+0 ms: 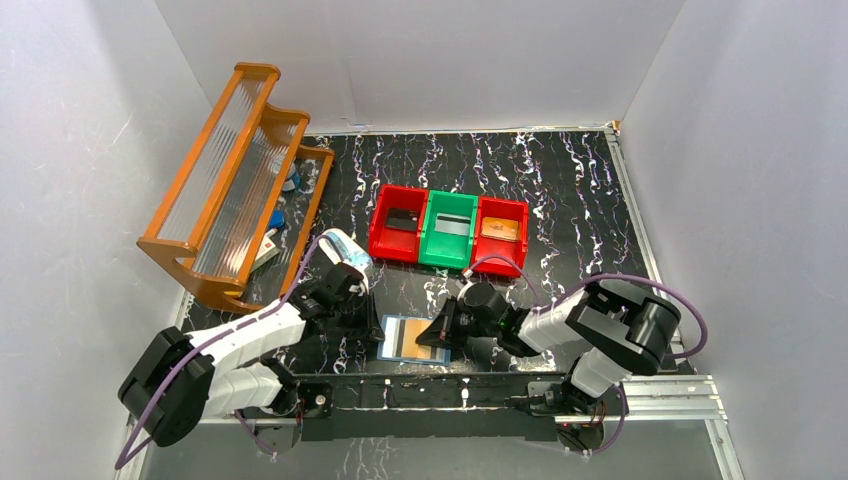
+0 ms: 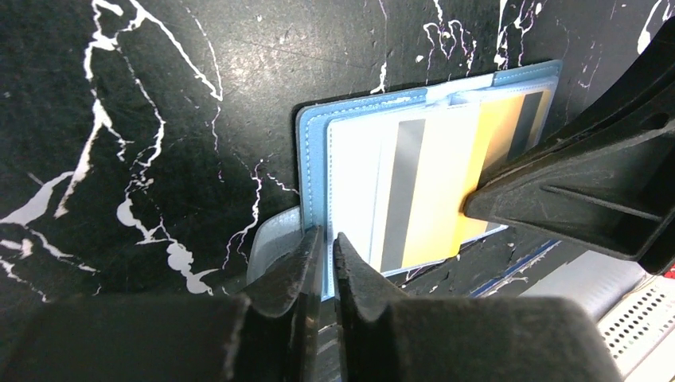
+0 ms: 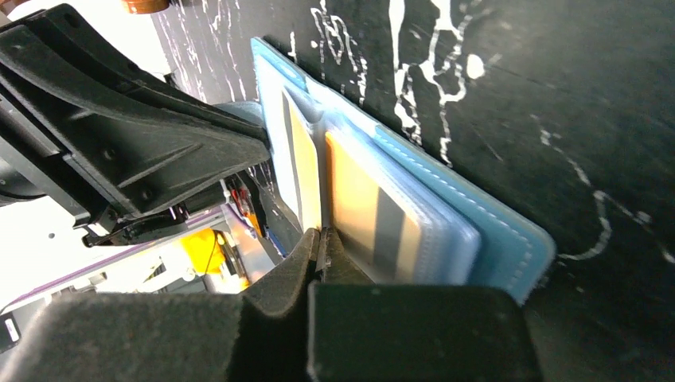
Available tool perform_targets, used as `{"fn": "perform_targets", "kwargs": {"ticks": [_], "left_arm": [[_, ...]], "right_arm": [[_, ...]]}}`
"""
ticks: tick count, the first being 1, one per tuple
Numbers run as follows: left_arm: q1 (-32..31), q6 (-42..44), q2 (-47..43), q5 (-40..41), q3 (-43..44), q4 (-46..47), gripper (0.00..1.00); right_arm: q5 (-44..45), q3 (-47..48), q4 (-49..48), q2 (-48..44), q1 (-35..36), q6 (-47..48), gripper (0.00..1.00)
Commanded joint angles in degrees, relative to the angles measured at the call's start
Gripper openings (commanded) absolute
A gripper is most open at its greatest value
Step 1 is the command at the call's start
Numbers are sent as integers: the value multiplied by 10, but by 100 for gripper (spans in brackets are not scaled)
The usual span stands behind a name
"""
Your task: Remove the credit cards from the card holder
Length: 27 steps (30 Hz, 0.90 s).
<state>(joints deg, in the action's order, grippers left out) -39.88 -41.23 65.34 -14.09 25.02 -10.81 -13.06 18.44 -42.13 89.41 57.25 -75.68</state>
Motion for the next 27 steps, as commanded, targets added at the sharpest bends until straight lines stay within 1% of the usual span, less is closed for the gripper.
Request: {"fn": "perform_targets", "kwargs": {"ticks": [1, 6, 10, 14, 18, 27], "left_arm": [[-1, 4, -37, 18, 10, -38, 14], [-2, 2, -66, -5, 33, -31, 28], [-2, 10, -66, -59, 44, 1, 36], [-7, 14, -30, -103, 43, 35, 37], [-18, 14, 11, -105, 39, 52, 37], [-32, 9, 74, -52, 26, 53, 35]], "right_arm": [[6, -9, -3, -18, -6, 15, 0], [-3, -1, -1, 5, -6, 14, 0], [1, -2, -2, 13, -6, 10, 1], [2, 0, -4, 20, -6, 8, 1], [4, -1, -2, 18, -6, 7, 1], [2, 0, 0, 14, -6, 8, 3]]}}
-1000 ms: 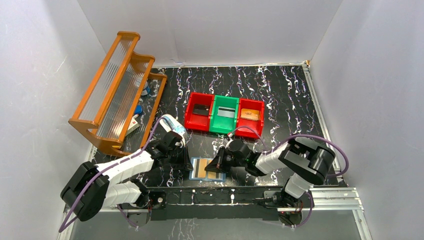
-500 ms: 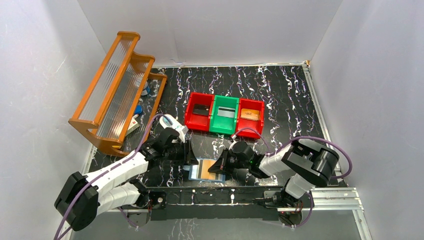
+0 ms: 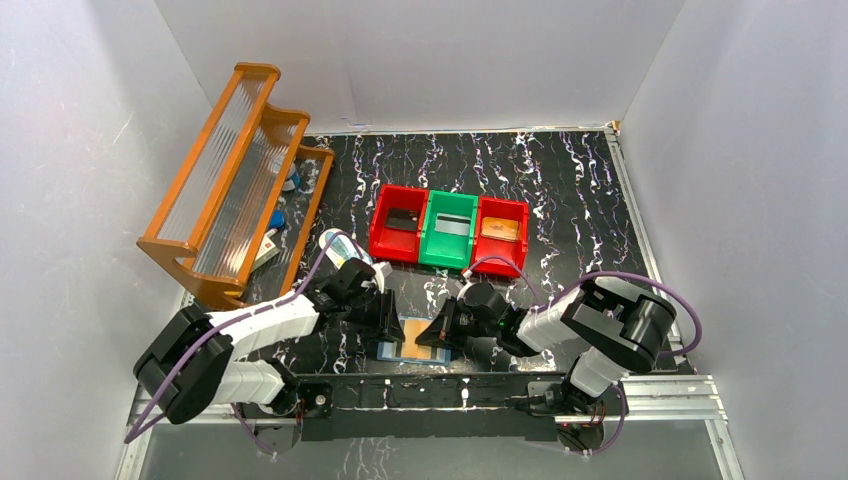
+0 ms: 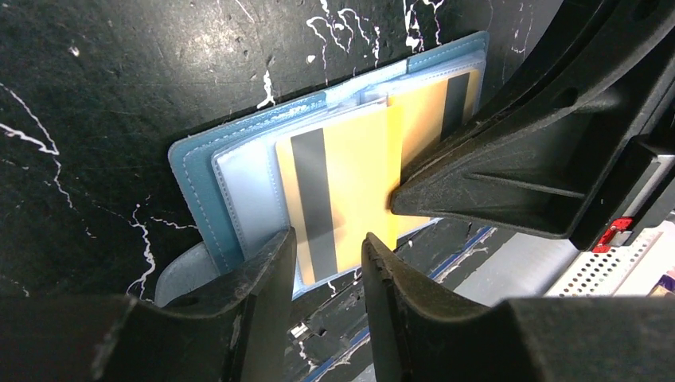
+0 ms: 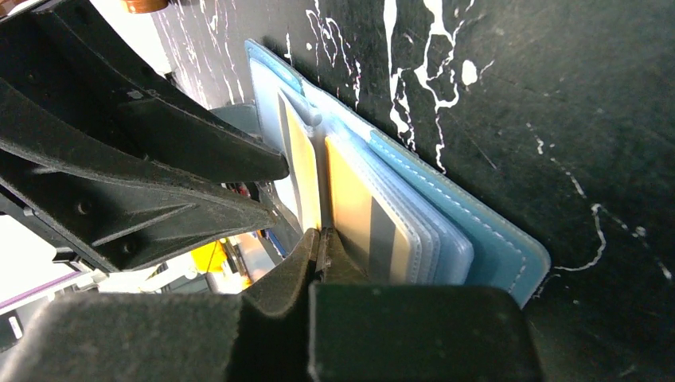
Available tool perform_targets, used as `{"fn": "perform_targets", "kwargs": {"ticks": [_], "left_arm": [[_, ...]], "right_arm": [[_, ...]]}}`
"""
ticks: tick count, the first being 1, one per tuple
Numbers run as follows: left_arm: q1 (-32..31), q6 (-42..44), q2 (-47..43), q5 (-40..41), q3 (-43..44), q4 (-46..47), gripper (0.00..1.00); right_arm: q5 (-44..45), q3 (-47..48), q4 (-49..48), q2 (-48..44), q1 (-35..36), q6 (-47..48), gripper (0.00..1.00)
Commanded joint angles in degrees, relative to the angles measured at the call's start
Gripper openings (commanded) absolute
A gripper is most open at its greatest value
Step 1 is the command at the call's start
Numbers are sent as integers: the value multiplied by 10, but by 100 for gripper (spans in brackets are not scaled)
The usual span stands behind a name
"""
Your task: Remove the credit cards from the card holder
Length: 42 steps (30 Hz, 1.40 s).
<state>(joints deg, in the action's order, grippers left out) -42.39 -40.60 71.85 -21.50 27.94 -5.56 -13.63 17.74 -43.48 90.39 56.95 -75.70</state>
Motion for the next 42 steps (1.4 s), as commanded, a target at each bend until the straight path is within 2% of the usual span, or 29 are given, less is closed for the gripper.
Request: {"fn": "perform_targets", "kwargs": {"ticks": [1, 10, 21, 34, 37, 42], "left_arm": [[-8, 2, 11, 28, -4, -1, 34], [-27, -1, 23, 89, -9, -31, 31], [-64, -13, 57, 203, 12, -99, 27], [-79, -29, 38, 235, 16, -118, 26], [-79, -28, 18, 232, 24, -125, 26], [-79, -26, -35, 209, 50, -128, 38]], "right_arm": [[6, 8, 14, 3, -3, 8, 3], [3, 10, 21, -5, -3, 10, 7], [23, 14, 105, -53, -3, 31, 6], [43, 1, 135, -93, -5, 28, 6], [42, 3, 134, -90, -6, 28, 6], [23, 15, 115, -59, -5, 31, 5]]}}
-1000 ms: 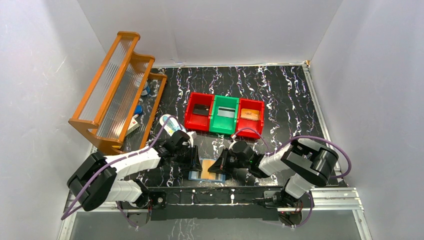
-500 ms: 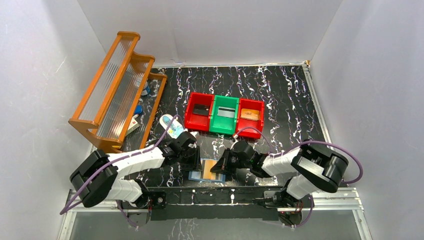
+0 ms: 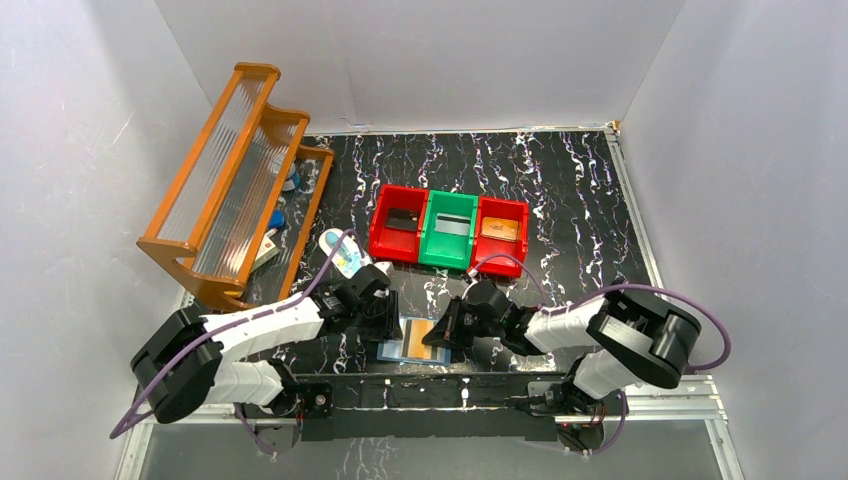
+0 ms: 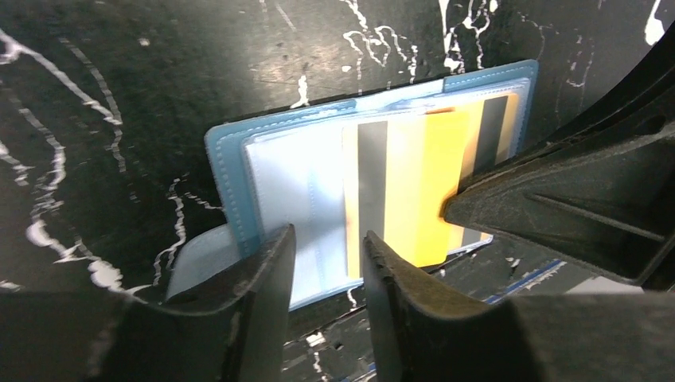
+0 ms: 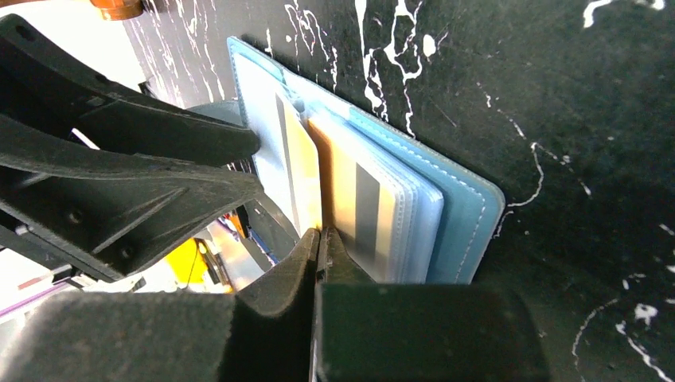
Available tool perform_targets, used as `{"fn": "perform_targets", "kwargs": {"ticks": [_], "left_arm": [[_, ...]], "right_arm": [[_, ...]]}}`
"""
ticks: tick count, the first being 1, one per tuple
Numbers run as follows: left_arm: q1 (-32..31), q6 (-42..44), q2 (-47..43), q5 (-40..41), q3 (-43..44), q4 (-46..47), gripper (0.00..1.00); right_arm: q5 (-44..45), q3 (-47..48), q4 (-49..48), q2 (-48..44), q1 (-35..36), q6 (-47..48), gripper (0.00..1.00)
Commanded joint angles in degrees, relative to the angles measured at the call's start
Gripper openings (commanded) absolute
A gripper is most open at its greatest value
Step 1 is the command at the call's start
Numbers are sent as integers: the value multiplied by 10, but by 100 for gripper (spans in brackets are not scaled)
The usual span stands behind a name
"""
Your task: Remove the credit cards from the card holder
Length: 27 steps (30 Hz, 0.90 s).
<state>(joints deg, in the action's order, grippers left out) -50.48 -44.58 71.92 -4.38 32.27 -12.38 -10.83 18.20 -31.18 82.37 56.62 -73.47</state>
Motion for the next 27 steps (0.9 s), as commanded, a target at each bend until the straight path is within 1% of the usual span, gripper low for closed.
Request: {"fn": "perform_targets", "kwargs": {"ticks": [1, 5, 9, 14, 23, 27], "left_arm": [[2, 15, -46, 33, 13, -60, 40], [3, 26, -67, 7, 28, -45, 46], [3, 27, -53, -22, 19, -21, 47], [2, 19, -27, -40, -2, 2, 46], [3, 13, 28, 10, -11, -20, 41], [3, 11, 36, 20, -19, -26, 40]], "right_arm": [[-12, 32, -17, 31, -2, 8, 5], [-26, 54, -46, 71, -2, 5, 5], [-41, 69, -67, 100, 0, 4, 5], [-36, 58, -80, 104, 0, -5, 5], [-33, 47, -78, 87, 1, -5, 5], [-18, 38, -51, 59, 0, 1, 6]]}}
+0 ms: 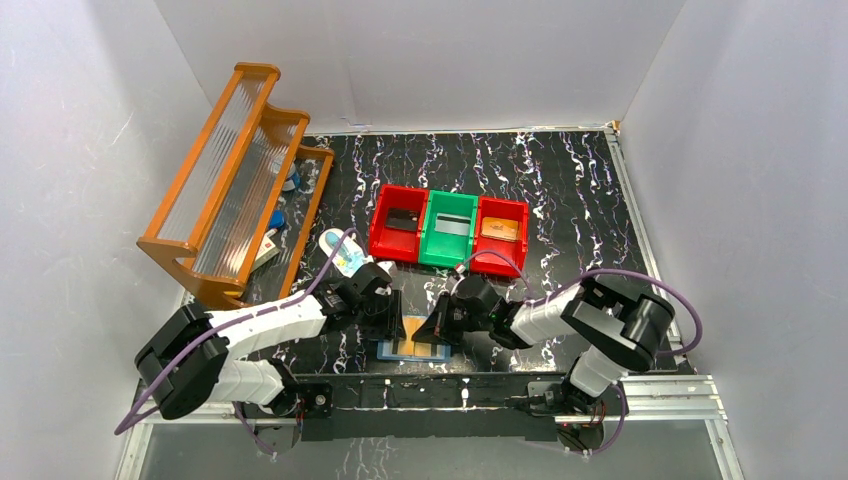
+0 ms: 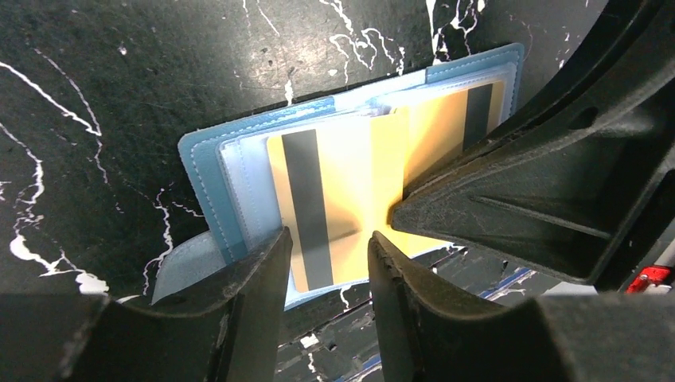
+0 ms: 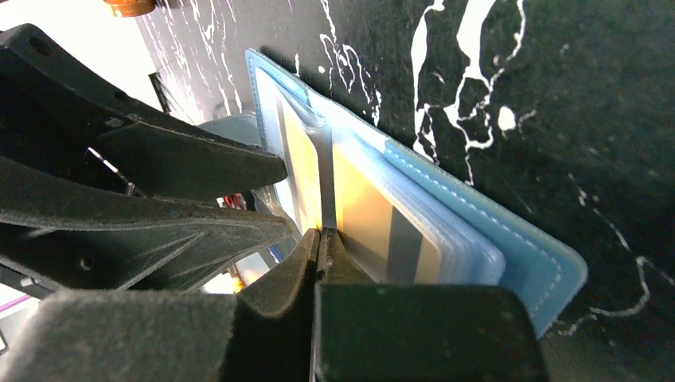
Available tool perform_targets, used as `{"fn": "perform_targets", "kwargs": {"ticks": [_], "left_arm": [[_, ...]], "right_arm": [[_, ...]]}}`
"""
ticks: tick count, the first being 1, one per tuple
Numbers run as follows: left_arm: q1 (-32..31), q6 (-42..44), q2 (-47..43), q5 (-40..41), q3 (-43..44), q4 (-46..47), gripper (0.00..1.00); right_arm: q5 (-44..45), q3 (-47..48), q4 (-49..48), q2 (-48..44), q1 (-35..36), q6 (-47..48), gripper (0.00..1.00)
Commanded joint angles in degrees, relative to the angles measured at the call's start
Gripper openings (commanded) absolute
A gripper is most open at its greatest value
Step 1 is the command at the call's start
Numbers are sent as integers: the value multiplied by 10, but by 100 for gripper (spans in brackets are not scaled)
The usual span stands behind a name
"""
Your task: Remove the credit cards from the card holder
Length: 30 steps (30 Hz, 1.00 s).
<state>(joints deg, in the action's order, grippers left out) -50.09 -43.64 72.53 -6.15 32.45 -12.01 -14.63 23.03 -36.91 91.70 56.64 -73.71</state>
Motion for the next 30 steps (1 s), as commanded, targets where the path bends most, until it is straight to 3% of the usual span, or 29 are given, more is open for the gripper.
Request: {"fn": "perform_targets", "kwargs": {"ticks": [1, 12, 16, 20, 30], "left_arm": [[-1, 1, 29, 39, -23, -30, 39], [-2, 5, 25, 38, -31, -32, 34], [-2, 4, 23, 35, -31, -31, 33], [-1, 4, 20, 35, -33, -32, 31], [-2, 2, 15, 46, -37, -38, 30]], "right_arm": [[22, -13, 11, -43, 0, 5, 6], [23, -17, -20, -29, 0, -10, 13], [14, -21, -65, -4, 0, -25, 23], [10, -23, -97, 12, 1, -34, 27], [35, -62, -75, -25, 1, -23, 3]]}}
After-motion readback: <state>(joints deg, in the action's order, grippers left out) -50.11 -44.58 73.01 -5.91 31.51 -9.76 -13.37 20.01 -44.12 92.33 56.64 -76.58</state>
